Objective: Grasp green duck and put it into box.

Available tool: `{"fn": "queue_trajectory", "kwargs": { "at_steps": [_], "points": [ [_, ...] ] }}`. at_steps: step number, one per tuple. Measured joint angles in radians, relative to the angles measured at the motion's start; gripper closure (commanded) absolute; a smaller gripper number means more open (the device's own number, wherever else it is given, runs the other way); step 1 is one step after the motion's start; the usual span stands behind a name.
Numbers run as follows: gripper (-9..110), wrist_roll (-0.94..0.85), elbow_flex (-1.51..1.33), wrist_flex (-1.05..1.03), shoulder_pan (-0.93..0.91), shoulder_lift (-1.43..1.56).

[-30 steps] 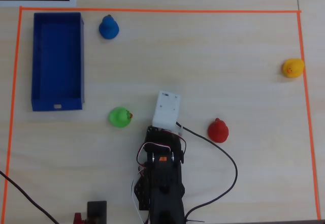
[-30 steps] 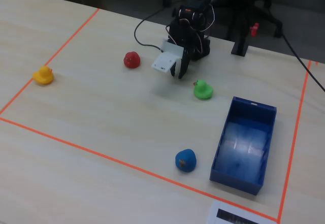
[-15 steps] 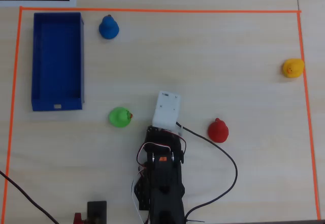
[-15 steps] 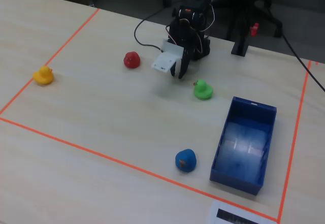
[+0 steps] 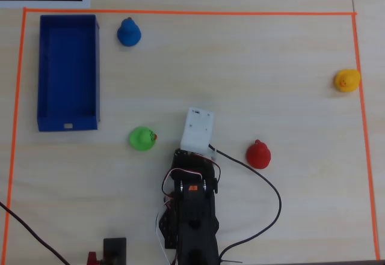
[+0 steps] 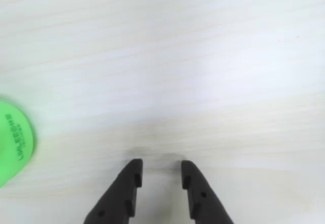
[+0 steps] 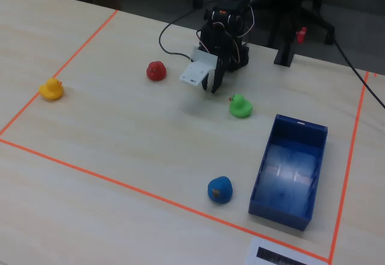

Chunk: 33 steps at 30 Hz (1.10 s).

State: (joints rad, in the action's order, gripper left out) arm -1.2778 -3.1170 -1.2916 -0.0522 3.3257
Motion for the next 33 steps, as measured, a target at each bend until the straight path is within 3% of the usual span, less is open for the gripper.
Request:
{"fn": "queue_trajectory", "kwargs": {
  "at_steps": [14, 18, 23, 28, 33],
  "points": [
    [94, 0.0, 0.0, 0.0, 0.0, 0.0],
    [101, 0.021, 0.0, 0.006, 0.0, 0.0],
    [101, 0.037, 0.0, 0.118, -0.037, -0.08],
    [85, -0.011, 0.13, 0.175, -0.049, -0.333],
    [79, -0.017, 0.457, 0.038, -0.015, -0.535]
  ]
}}
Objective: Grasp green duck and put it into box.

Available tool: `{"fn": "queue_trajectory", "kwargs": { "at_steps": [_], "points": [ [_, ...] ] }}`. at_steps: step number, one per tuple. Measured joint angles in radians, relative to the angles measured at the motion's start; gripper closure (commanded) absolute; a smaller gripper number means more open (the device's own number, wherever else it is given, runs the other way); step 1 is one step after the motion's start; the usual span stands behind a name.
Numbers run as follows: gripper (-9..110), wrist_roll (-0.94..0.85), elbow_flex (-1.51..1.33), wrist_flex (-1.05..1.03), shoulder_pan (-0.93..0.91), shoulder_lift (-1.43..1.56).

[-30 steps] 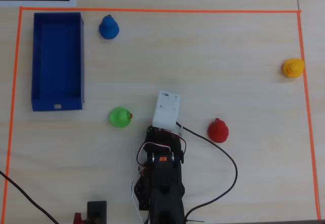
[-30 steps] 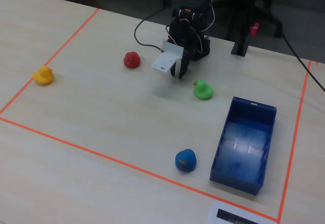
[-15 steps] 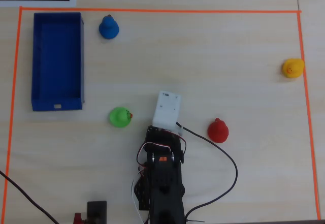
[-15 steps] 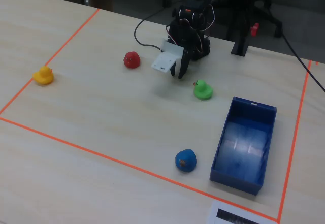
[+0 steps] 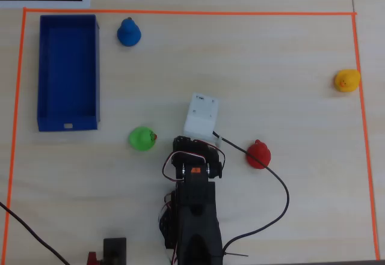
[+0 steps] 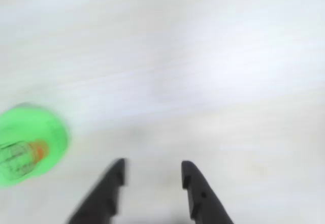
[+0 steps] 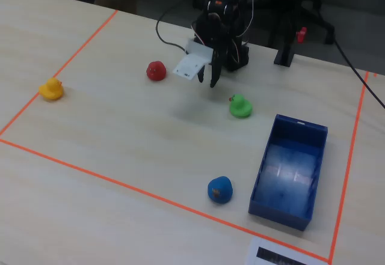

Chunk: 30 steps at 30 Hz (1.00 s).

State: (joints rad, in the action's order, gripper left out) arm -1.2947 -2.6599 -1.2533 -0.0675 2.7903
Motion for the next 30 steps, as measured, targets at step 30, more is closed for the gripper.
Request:
{"fn": "queue_trajectory", "kwargs": {
  "at_steps": [30],
  "points": [
    [76, 0.391, 0.41, -0.048, 0.377, -0.561]
  ]
}}
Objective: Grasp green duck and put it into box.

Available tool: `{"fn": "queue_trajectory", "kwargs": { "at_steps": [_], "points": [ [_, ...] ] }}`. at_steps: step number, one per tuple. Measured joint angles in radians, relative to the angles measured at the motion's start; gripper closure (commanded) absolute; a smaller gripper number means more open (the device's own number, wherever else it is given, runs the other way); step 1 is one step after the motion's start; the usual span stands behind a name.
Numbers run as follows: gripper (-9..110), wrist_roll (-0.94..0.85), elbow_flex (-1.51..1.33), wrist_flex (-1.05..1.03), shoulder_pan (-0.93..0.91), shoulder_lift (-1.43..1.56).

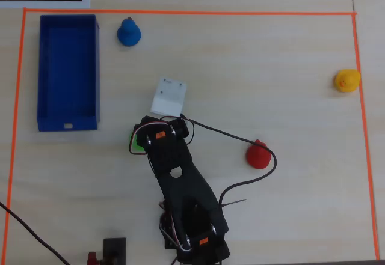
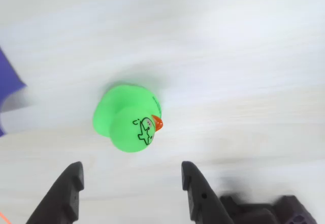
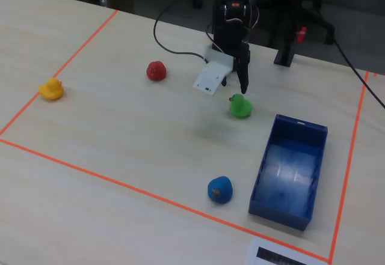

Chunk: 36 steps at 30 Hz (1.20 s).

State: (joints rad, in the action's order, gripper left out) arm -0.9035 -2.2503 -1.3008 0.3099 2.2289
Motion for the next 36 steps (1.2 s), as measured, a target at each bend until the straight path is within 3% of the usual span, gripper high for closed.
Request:
{"fn": "queue_trajectory", "kwargs": {
  "at_steps": [29, 31, 33, 36],
  "points": [
    [77, 0.057, -0.232, 0.351, 0.052, -0.109],
    [82, 0.057, -0.233, 0.36, 0.052, -0.115],
    [101, 0.057, -0.233, 0.364, 0.052, -0.118],
    [101, 0.061, -0.238, 0.373, 0.052, -0.117]
  ]
}}
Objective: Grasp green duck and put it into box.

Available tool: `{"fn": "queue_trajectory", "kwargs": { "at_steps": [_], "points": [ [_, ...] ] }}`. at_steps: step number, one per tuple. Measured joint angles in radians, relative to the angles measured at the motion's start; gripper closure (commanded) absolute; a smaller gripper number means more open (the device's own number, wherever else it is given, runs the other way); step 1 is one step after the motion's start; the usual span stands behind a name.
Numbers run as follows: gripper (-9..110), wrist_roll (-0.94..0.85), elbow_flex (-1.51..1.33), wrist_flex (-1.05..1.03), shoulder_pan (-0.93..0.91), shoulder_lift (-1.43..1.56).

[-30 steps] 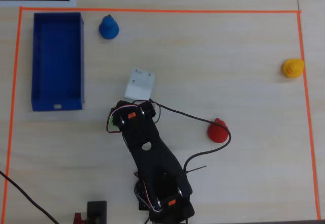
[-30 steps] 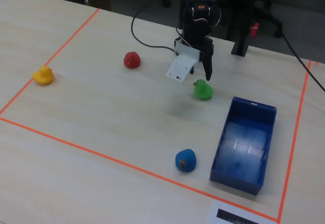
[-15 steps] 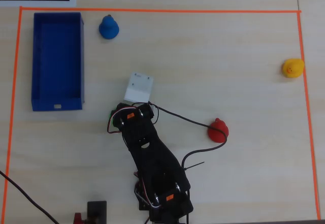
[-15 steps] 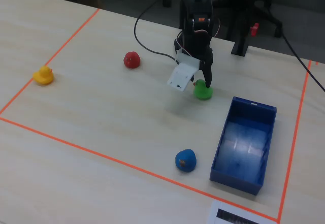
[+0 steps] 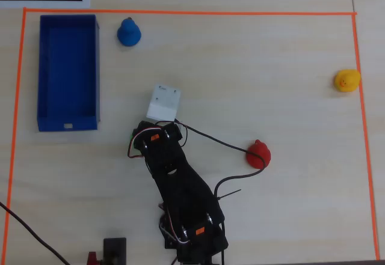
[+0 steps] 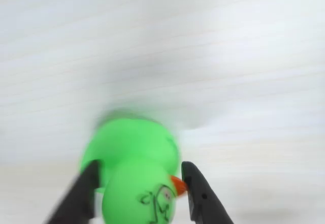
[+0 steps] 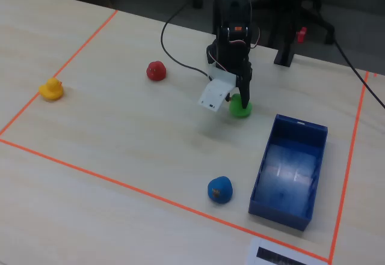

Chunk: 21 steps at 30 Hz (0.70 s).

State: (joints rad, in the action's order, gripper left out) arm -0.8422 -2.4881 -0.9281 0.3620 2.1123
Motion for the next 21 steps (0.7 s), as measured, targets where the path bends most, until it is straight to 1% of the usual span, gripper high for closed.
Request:
{"fn": "queue_trajectory", "kwargs": {
  "at_steps": [7, 12, 16, 21],
  "points": [
    [101, -0.008, -0.005, 0.003, -0.011, 0.002],
    [101, 0.034, 0.084, -0.126, -0.043, 0.003],
    [101, 0.103, 0.318, -0.291, -0.034, -0.049],
    [101, 0.141, 0.71, -0.509, -0.023, -0.202]
  ]
}}
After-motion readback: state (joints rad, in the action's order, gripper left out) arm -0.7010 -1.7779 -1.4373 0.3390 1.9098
